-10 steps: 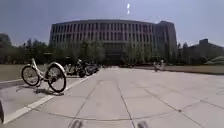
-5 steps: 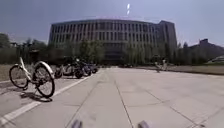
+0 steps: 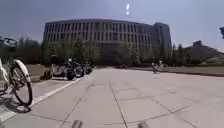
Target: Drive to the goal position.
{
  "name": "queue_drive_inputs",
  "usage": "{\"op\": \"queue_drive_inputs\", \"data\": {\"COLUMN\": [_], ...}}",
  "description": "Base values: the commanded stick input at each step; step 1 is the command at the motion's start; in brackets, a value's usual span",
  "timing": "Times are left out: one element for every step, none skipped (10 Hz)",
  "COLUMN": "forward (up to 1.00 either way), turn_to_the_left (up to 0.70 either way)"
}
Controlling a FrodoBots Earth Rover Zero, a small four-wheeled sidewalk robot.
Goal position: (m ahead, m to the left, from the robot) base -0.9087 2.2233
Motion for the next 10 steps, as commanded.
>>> {"op": "queue_drive_inputs", "data": {"forward": [0.85, 0.85, 0.85, 0.85, 0.85, 0.85, 0.85, 0.85, 0.85, 0.85], "turn_to_the_left": [0.00, 0.00, 0.00, 0.00, 0.00, 0.00, 0.00, 0.00, 0.16, 0.34]}}
